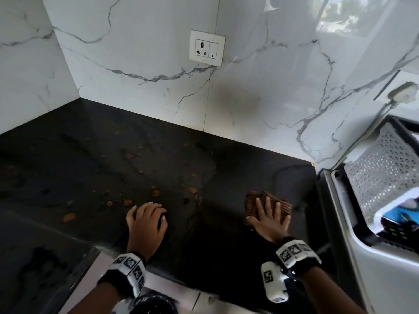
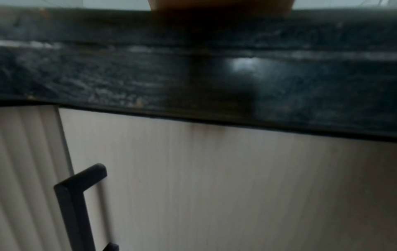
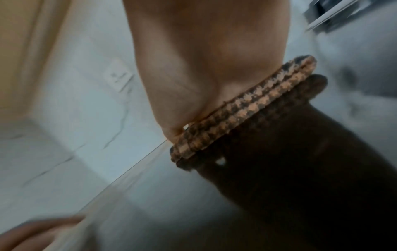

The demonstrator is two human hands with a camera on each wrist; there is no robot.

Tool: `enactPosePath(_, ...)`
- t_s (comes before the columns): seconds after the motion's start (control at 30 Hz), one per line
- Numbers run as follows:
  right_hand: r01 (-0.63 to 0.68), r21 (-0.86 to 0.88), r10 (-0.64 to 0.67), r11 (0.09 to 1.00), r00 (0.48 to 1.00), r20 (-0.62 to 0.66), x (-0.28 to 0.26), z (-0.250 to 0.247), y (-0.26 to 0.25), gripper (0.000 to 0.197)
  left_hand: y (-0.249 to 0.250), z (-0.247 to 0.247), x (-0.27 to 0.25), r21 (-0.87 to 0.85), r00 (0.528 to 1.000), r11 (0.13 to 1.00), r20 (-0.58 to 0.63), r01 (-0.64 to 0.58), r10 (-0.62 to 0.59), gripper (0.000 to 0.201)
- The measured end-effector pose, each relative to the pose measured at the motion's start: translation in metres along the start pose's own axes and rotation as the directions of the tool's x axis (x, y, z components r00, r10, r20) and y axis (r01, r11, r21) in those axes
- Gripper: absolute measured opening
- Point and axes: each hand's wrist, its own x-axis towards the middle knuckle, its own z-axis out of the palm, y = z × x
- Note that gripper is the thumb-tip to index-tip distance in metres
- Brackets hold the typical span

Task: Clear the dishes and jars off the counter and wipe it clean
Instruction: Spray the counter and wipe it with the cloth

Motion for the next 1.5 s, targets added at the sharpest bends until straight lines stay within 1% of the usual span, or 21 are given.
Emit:
enactPosePath(0.07, 0.108, -0.053, -0.107, 0.993, 0.994, 0.028, -0.02, 0.021, -0.043, 0.072, -0.002, -0.001, -0.001, -0.006, 1.0, 1.0, 0.007, -0.002, 0.002, 0.032)
enactPosePath(0.13, 0.235, -0.116, -0.231, 0.965, 0.972, 0.046, -0.043, 0.049, -0.083, 0.074, -0.003, -0.002, -0.002, -0.006, 1.0, 1.0, 0.023, -0.008, 0.008, 0.032)
enactPosePath(0.2, 0.316, -0.244, -0.325, 0.917, 0.946, 0.003, -0.07, 0.074, -0.107, 0.083, -0.004, -0.002, -0.002, -0.013, 0.999, 1.0, 0.035, -0.022, 0.022, 0.033)
enactPosePath(0.23, 0.296, -0.269, -0.318, 0.917, 0.947, -0.042, -0.082, 0.088, -0.112, 0.085, -0.004, -0.002, -0.002, -0.016, 0.999, 1.0, 0.035, -0.026, 0.027, 0.033)
enactPosePath(0.3, 0.287, -0.235, -0.319, 0.929, 0.941, -0.112, -0.102, 0.104, -0.11, 0.077, -0.006, -0.001, -0.002, -0.021, 0.999, 0.999, 0.029, -0.035, 0.036, 0.032)
enactPosePath(0.4, 0.29, -0.243, -0.332, 0.926, 0.931, -0.154, -0.126, 0.109, -0.076, 0.082, -0.007, 0.001, -0.003, -0.029, 0.999, 0.998, 0.004, -0.049, 0.049, 0.032)
enactPosePath(0.47, 0.213, -0.203, -0.257, 0.956, 0.94, -0.225, -0.132, 0.109, -0.042, 0.084, -0.008, 0.003, -0.003, -0.044, 0.998, 0.998, -0.014, -0.055, 0.054, 0.032)
enactPosePath(0.53, 0.079, -0.125, -0.108, 0.989, 0.963, -0.246, -0.139, 0.11, -0.007, 0.082, -0.008, 0.005, -0.004, -0.049, 0.997, 0.997, -0.038, -0.066, 0.064, 0.032)
enactPosePath(0.57, 0.017, -0.071, -0.035, 0.997, 0.963, -0.266, -0.145, 0.109, 0.009, 0.081, -0.008, 0.006, -0.004, -0.046, 0.997, 0.997, -0.049, -0.069, 0.067, 0.031)
enactPosePath(0.63, -0.144, -0.016, 0.132, 0.989, 0.94, -0.315, -0.159, 0.101, 0.041, 0.082, -0.008, 0.007, -0.003, -0.045, 0.996, 0.996, -0.064, -0.072, 0.069, 0.031)
enactPosePath(0.73, -0.335, 0.125, 0.357, 0.934, 0.893, -0.273, -0.171, 0.086, 0.069, 0.072, -0.007, 0.008, -0.003, -0.048, 0.994, 0.996, -0.083, -0.074, 0.07, 0.031)
enactPosePath(0.8, -0.378, 0.213, 0.426, 0.901, 0.865, -0.265, -0.166, 0.075, 0.075, 0.069, -0.007, 0.009, -0.003, -0.048, 0.993, 0.996, -0.09, -0.082, 0.077, 0.03)
enactPosePath(0.9, -0.45, 0.278, 0.509, 0.848, 0.838, -0.196, -0.141, 0.061, 0.063, 0.071, -0.005, 0.008, -0.003, -0.035, 0.992, 0.995, -0.089, -0.097, 0.093, 0.029)
enactPosePath(1.0, -0.39, 0.256, 0.439, 0.885, 0.882, -0.172, -0.11, 0.053, 0.034, 0.071, -0.004, 0.005, -0.003, -0.031, 0.992, 0.995, -0.078, -0.098, 0.095, 0.03)
enactPosePath(1.1, -0.241, 0.141, 0.262, 0.96, 0.952, -0.16, -0.091, 0.06, -0.015, 0.07, -0.006, 0.005, -0.003, -0.03, 0.992, 0.995, -0.078, -0.099, 0.096, 0.031)
enactPosePath(1.17, -0.107, 0.063, 0.115, 0.992, 0.983, -0.141, -0.091, 0.071, -0.056, 0.073, -0.006, 0.005, -0.003, -0.032, 0.993, 0.996, -0.078, -0.089, 0.087, 0.031)
enactPosePath(1.2, -0.032, 0.026, 0.036, 0.999, 0.99, -0.135, -0.093, 0.08, -0.074, 0.077, -0.006, 0.005, -0.004, -0.032, 0.994, 0.996, -0.076, -0.086, 0.083, 0.031)
enactPosePath(1.27, 0.084, -0.101, -0.101, 0.991, 0.98, -0.172, -0.105, 0.096, -0.097, 0.088, -0.007, 0.005, -0.004, -0.031, 0.994, 0.996, -0.066, -0.083, 0.081, 0.032)
enactPosePath(1.37, 0.149, -0.185, -0.193, 0.971, 0.949, -0.248, -0.13, 0.116, -0.093, 0.07, -0.007, 0.004, -0.004, -0.024, 0.995, 0.996, -0.051, -0.091, 0.09, 0.033)
enactPosePath(1.43, 0.185, -0.199, -0.235, 0.962, 0.935, -0.267, -0.146, 0.124, -0.068, 0.069, -0.007, 0.004, -0.005, -0.019, 0.995, 0.995, -0.048, -0.093, 0.092, 0.033)
enactPosePath(1.5, 0.169, -0.148, -0.206, 0.975, 0.935, -0.29, -0.159, 0.128, -0.035, 0.071, -0.007, 0.005, -0.005, -0.018, 0.995, 0.996, -0.052, -0.091, 0.09, 0.032)
